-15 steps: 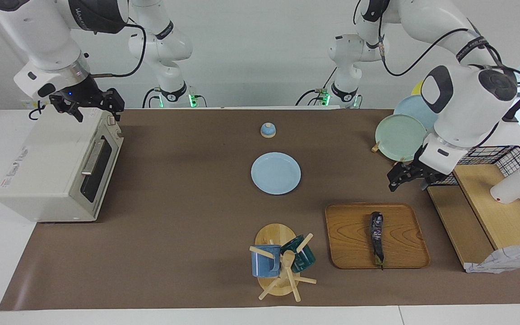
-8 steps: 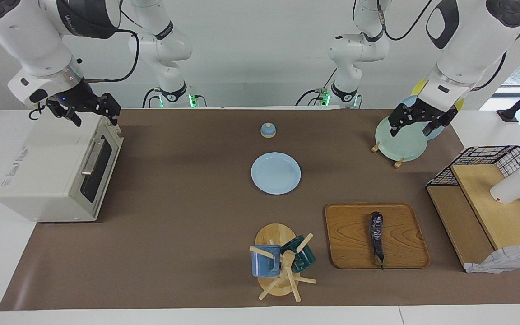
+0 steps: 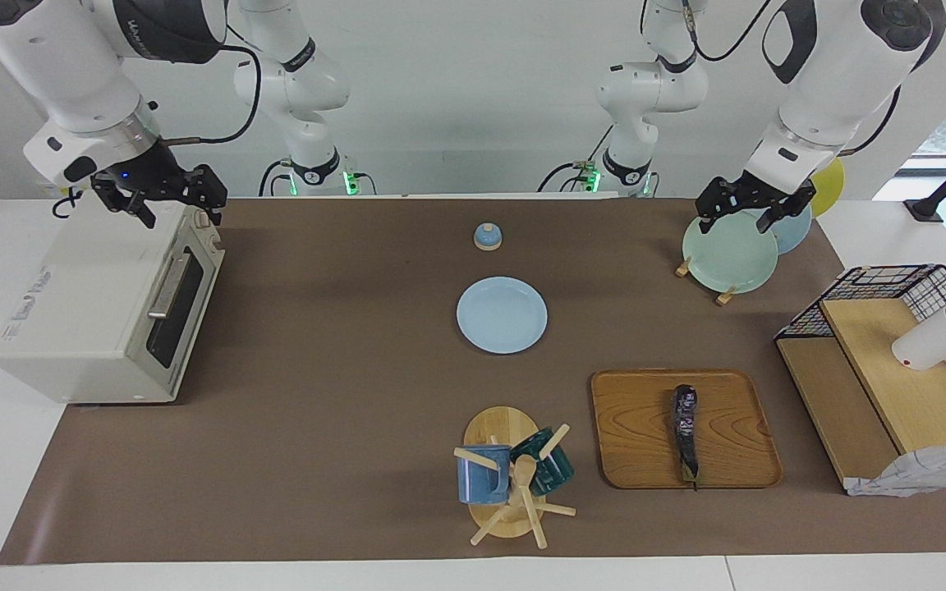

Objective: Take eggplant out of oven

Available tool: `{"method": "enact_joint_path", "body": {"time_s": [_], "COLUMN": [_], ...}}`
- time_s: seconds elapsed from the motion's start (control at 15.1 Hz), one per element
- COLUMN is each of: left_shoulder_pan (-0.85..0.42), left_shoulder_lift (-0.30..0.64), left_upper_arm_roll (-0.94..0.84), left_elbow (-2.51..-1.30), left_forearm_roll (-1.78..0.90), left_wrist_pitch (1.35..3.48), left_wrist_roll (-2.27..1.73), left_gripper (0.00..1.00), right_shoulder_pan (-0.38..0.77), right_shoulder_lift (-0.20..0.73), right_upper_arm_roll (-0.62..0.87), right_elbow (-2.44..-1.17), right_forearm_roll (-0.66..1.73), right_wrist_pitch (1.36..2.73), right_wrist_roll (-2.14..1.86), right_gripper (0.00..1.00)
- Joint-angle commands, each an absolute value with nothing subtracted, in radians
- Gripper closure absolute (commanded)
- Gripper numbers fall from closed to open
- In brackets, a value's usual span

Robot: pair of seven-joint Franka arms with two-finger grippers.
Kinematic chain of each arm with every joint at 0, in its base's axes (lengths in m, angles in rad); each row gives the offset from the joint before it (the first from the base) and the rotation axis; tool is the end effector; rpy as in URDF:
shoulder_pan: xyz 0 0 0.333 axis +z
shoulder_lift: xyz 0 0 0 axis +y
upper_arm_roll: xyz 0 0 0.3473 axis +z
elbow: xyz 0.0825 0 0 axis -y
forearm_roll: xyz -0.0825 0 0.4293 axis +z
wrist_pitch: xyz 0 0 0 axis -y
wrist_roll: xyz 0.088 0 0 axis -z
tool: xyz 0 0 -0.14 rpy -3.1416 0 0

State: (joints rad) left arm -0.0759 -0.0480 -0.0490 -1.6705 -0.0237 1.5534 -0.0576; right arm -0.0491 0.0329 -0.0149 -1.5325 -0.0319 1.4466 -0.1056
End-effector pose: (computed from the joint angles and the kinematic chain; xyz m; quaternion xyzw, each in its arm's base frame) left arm 0.5719 -0.0758 0.5983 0.9988 -0.0333 -0.0354 0.0075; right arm 0.5920 -0.0426 0.6129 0.9979 0.0197 -0.0605 0.0111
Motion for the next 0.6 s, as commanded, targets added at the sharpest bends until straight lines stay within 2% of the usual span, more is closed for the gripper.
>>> {"method": "enact_joint_path", "body": {"time_s": [0.0, 0.53], "left_shoulder_pan": [-0.078, -0.025], "left_shoulder_lift": [-0.060, -0.052], "left_upper_arm_roll": [-0.041, -0.074], "left_elbow": [-1.660, -1.632], "left_forearm_roll": [-0.005, -0.002], "left_wrist_pitch": [1.523, 1.505], "left_wrist_roll": [-0.051, -0.044], "left_gripper": [0.00, 0.00], "right_shoulder_pan": [-0.054, -0.057], "right_shoulder_lift": [0.017, 0.017], "right_upper_arm_roll": [-0.011, -0.011], "right_elbow": [-1.551, -1.551], "right_forearm_roll": [-0.009, -0.009], "right_wrist_pitch": [1.457, 1.457], "right_wrist_roll": [-0.092, -0.092], "right_gripper": [0.00, 0.00]}}
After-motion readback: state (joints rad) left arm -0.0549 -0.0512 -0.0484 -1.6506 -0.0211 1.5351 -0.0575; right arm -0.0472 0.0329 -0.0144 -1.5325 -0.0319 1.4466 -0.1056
